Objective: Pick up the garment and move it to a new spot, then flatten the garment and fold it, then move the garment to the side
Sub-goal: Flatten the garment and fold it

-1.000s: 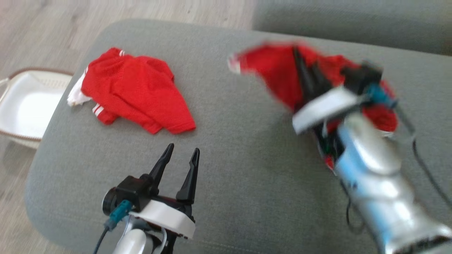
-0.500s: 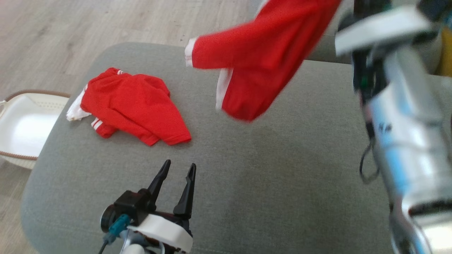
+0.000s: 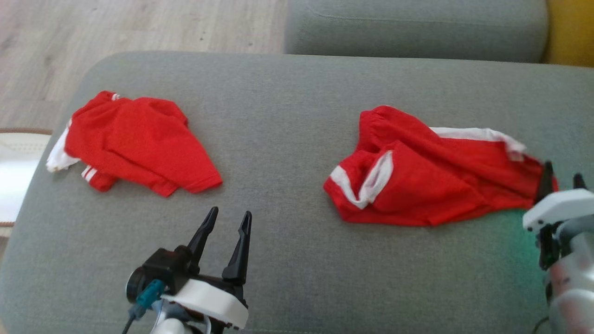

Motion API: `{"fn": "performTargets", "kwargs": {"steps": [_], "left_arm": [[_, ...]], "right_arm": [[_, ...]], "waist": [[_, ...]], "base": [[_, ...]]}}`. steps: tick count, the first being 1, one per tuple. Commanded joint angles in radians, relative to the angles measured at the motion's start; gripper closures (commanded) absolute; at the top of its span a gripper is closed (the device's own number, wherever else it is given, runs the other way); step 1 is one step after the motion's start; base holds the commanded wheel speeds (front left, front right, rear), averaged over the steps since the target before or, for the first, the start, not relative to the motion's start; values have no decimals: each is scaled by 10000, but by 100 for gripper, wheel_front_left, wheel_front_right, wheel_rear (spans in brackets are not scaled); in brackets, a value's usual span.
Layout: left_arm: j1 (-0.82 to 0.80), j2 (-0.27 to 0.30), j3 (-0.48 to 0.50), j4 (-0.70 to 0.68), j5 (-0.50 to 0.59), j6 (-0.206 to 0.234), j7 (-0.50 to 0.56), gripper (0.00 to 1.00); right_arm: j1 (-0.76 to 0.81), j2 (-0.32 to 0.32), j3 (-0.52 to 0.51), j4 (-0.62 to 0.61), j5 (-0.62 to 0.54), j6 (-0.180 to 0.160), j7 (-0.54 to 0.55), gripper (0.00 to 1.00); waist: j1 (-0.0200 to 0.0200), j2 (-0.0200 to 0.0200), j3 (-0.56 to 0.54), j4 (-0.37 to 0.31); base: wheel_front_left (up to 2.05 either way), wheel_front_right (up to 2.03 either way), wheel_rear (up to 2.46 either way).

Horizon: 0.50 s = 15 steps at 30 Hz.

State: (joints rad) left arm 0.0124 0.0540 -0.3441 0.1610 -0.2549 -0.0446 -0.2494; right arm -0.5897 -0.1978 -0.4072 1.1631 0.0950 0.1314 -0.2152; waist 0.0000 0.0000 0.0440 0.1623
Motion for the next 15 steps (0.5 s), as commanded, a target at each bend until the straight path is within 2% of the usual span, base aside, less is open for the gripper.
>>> {"fn": "performTargets", "kwargs": {"steps": [1,5,9,11,15], "left_arm": [[-525,-37,341,-325,118,-8,-124,0],[-514,-37,419,-294,138,-1,-124,0],[-514,-37,418,-318,102,25,-124,0],[-511,-37,408,-328,51,50,-124,0],[-471,-37,412,-366,-98,133,-124,0]], "right_arm": [[-632,145,-15,-330,-464,-7,-199,0],[-751,883,-686,-924,-1683,-7,-340,0],[-715,1394,-429,-1840,-2194,-7,-428,0],[-582,1460,298,-2258,-1815,-7,-452,0],[585,1471,2799,-4201,369,-7,-461,0]], "waist": [[0,0,8,-125],[0,0,-74,-427],[0,0,-182,-727],[0,0,-245,-839],[0,0,-373,-1043]], "base": [[0,0,0],[0,0,0],[0,0,0],[0,0,0],[0,0,0]]}}
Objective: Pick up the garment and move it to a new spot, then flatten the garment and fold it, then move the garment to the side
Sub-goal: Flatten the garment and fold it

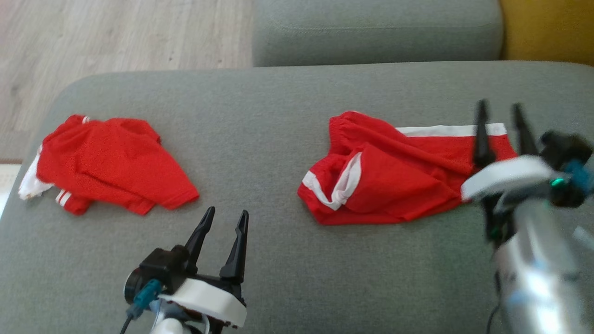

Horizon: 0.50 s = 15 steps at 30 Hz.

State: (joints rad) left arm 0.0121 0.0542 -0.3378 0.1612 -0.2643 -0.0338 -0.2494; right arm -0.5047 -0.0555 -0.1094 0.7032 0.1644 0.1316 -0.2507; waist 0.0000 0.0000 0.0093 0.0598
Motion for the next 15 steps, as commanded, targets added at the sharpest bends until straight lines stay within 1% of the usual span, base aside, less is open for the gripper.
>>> {"fn": "performTargets", "kwargs": {"steps": [1,4,5,7,11,15], "left_arm": [[-425,-39,355,-416,-45,70,-124,0],[-361,-39,361,-479,-56,106,-124,0],[-349,-39,365,-492,-52,114,-124,0],[-335,-39,372,-512,-41,114,-124,0],[-311,-39,352,-524,-12,83,-124,0],[-294,-39,323,-527,-3,73,-124,0]], "right_arm": [[790,49,724,-1005,314,-9,-107,0],[2414,50,1584,-2929,696,-9,-108,0],[2907,51,1775,-3441,842,-9,-108,0],[3764,51,2118,-4264,785,-9,-109,0],[4939,51,2368,-5082,829,-9,-109,0],[5249,52,2339,-5356,822,-9,-109,0]], "waist": [[0,0,-93,-113],[0,0,-157,-207],[0,0,-168,-230],[0,0,-186,-250],[0,0,-188,-229],[0,0,-154,-202]], "base": [[0,0,0],[0,0,0],[0,0,0],[0,0,0],[0,0,0],[0,0,0]]}}
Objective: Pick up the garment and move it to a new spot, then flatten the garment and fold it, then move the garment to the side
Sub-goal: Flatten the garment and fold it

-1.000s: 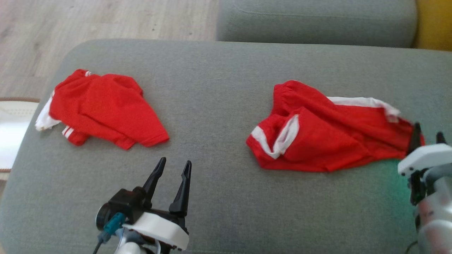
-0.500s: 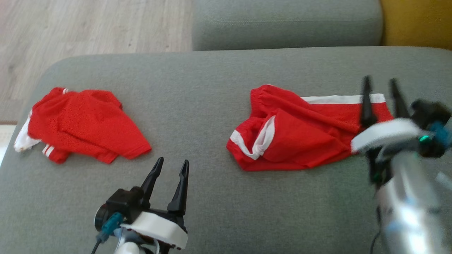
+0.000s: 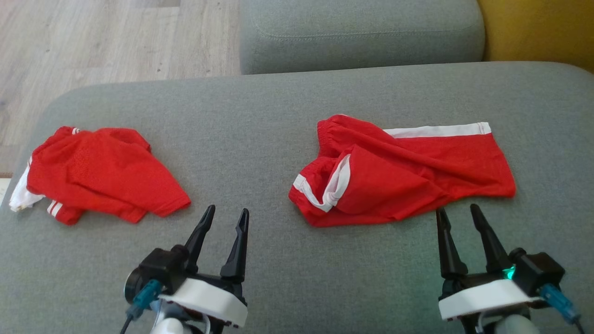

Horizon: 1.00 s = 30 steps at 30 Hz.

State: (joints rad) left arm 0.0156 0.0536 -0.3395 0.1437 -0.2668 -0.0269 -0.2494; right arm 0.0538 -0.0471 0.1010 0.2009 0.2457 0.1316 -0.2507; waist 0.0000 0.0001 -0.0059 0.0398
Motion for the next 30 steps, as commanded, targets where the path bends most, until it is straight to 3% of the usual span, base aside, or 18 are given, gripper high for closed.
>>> {"fn": "performTargets", "kwargs": {"steps": [1,12,19,30], "left_arm": [[-328,-34,330,-348,31,-2,-124,0],[-647,-34,187,-271,99,-128,-124,0],[-816,-34,17,-193,-9,-130,-124,0],[-978,-34,-108,-122,-149,-76,-124,0]], "right_arm": [[-307,-33,215,-386,-27,-9,-109,0],[-1124,-32,546,46,-988,-9,-47,0],[-2377,-32,1377,1393,-840,-9,654,0],[-3668,-32,964,3632,-632,-9,697,0]], "waist": [[0,-1,11,12],[0,-1,485,658],[0,-1,864,1346],[0,-1,1132,2179]], "base": [[0,0,0],[0,0,0],[0,0,0],[0,0,0]]}}
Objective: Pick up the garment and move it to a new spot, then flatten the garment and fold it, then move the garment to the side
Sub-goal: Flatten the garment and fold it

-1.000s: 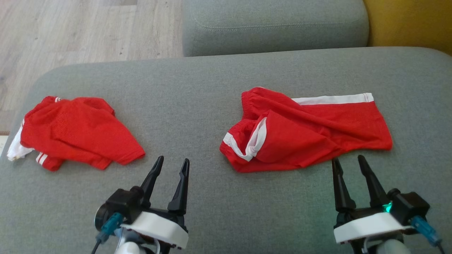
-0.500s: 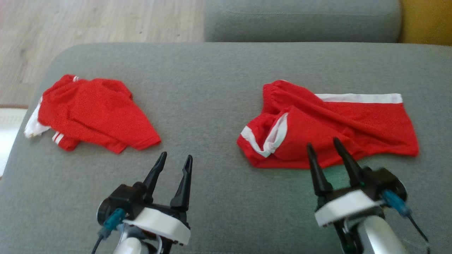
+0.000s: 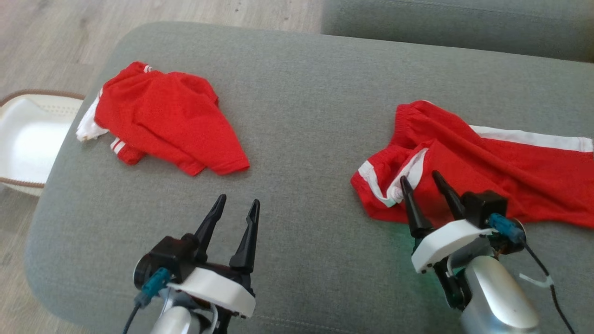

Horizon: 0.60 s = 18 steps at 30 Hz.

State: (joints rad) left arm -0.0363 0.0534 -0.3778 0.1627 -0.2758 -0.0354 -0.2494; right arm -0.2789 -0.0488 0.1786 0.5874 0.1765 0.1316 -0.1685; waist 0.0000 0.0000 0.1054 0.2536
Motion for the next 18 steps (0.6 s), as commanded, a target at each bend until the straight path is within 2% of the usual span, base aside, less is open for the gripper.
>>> {"fn": "performTargets", "kwargs": {"steps": [1,2,3,4,5,13,16,18], "left_arm": [[-453,-32,274,-315,-64,13,-124,0],[-445,-32,276,-320,-68,22,-124,0],[-434,-32,285,-326,-73,32,-124,0],[-424,-32,298,-328,-77,44,-124,0],[-417,-32,308,-324,-83,54,-124,0],[-331,-32,395,-291,-96,87,-124,0],[-278,-32,406,-306,-112,97,-124,0],[-223,-32,414,-337,-155,149,-124,0]], "right_arm": [[-386,-15,193,-121,85,-9,-171,0],[-425,-15,203,-14,142,-9,-205,0],[-463,-15,222,81,189,-9,-241,27],[-498,-15,242,164,220,-9,-281,87],[-532,-15,256,234,197,-9,-324,100],[-296,-14,383,-25,48,-9,-408,100],[125,-14,386,-634,-613,-9,-89,100],[691,-14,254,-1494,-1549,-9,522,100]], "waist": [[0,0,19,58],[0,0,19,63],[0,0,18,56],[0,0,18,35],[0,0,11,1],[0,0,-269,-561],[0,0,-442,-898],[0,0,-619,-1203]], "base": [[0,0,0],[0,0,0],[0,0,0],[0,0,0],[0,0,0],[0,0,0],[0,0,0],[0,0,0]]}}
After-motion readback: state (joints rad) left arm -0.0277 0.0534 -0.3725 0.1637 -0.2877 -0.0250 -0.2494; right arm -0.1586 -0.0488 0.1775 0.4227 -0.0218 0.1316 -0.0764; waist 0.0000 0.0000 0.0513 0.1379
